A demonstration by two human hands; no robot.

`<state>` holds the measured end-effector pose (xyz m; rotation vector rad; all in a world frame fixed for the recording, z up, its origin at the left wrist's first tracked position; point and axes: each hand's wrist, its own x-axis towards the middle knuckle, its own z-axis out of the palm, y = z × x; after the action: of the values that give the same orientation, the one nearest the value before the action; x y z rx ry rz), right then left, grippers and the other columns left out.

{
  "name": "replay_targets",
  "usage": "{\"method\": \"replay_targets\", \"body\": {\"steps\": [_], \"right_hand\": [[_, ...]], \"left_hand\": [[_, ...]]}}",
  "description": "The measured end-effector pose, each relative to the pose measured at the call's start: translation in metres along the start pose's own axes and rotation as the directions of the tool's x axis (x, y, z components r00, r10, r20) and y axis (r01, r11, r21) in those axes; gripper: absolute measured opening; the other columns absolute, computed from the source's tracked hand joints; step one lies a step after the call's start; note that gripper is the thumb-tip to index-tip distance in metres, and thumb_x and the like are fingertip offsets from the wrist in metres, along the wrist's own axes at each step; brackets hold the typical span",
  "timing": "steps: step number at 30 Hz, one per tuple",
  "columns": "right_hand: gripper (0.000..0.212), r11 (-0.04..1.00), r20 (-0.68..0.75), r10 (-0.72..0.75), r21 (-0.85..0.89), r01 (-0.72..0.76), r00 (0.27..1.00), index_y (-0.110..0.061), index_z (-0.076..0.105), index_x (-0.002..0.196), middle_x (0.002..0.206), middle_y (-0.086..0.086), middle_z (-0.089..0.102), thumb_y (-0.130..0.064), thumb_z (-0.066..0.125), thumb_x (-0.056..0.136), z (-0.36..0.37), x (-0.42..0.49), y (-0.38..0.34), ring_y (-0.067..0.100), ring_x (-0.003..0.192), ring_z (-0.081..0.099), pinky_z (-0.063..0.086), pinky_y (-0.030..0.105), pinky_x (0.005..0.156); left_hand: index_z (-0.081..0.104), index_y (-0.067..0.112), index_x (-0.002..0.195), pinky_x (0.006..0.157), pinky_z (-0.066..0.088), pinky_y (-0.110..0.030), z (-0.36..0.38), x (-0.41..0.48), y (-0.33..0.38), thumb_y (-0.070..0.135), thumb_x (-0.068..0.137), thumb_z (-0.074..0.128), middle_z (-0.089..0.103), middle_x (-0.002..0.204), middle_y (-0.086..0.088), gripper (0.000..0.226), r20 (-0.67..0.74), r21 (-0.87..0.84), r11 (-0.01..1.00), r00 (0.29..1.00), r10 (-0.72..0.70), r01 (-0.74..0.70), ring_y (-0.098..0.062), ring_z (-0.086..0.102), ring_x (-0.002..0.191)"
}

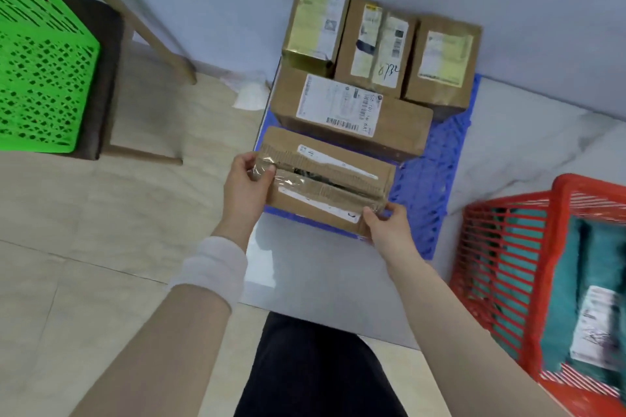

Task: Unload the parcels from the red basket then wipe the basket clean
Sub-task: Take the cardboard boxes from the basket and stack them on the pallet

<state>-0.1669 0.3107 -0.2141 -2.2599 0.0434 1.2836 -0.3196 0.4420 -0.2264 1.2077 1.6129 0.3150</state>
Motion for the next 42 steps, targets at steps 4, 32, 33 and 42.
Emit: {"method": "replay_targets", "body": {"steps": [4, 32, 33, 42], "right_hand": [[0.044, 1.000, -0.051, 0.007, -0.001, -0.007, 0.999, -0.010, 0.038, 0.132, 0.131, 0.009, 0.053, -0.024, 0.053, 0.092, 0.010, 0.028, 0.000, 0.025, 0.112, 0.055, 0.045, 0.039, 0.097], [0.042, 0.873, -0.087, -0.485, 0.000, 0.487, 0.870, -0.009, 0.050, 0.130, 0.132, 0.005, 0.055, -0.018, 0.059, 0.089, -0.139, -0.126, 0.021, 0.017, 0.120, 0.053, 0.040, 0.024, 0.100], [0.041, 0.862, -0.096, -0.505, 0.008, 0.508, 0.858, -0.008, 0.051, 0.128, 0.130, 0.005, 0.056, -0.017, 0.059, 0.089, -0.155, -0.133, 0.028, 0.017, 0.118, 0.054, 0.041, 0.024, 0.099], [0.036, 0.916, -0.250, -0.390, -0.008, 0.401, 0.886, -0.014, 0.053, 0.125, 0.126, -0.001, 0.059, -0.023, 0.058, 0.090, -0.320, -0.146, 0.138, 0.012, 0.118, 0.053, 0.037, 0.022, 0.098]], "left_hand": [[0.050, 0.015, 0.118, 0.087, 0.041, -0.023, 0.016, 0.022, -0.012, 0.016, 0.087, 0.057, 0.055, 0.108, 0.003, 0.032, 0.010, -0.038, 0.999, 1.000, -0.017, 0.017, -0.012, 0.050, 0.096], [0.048, 0.008, 0.124, 0.102, 0.037, -0.040, 0.076, -0.194, 0.097, 0.015, 0.089, 0.050, 0.055, 0.127, -0.011, 0.036, 0.053, 0.230, 0.918, 0.946, 0.321, -0.324, -0.026, 0.049, 0.119], [0.048, 0.008, 0.124, 0.102, 0.038, -0.039, 0.084, -0.212, 0.099, 0.015, 0.089, 0.050, 0.055, 0.127, -0.011, 0.036, 0.051, 0.218, 0.914, 0.939, 0.339, -0.342, -0.025, 0.049, 0.119], [0.050, 0.007, 0.123, 0.102, 0.035, -0.032, 0.214, -0.363, 0.104, 0.014, 0.088, 0.053, 0.055, 0.128, -0.010, 0.035, 0.267, 0.191, 0.858, 0.867, 0.421, -0.476, -0.024, 0.050, 0.120]]}}
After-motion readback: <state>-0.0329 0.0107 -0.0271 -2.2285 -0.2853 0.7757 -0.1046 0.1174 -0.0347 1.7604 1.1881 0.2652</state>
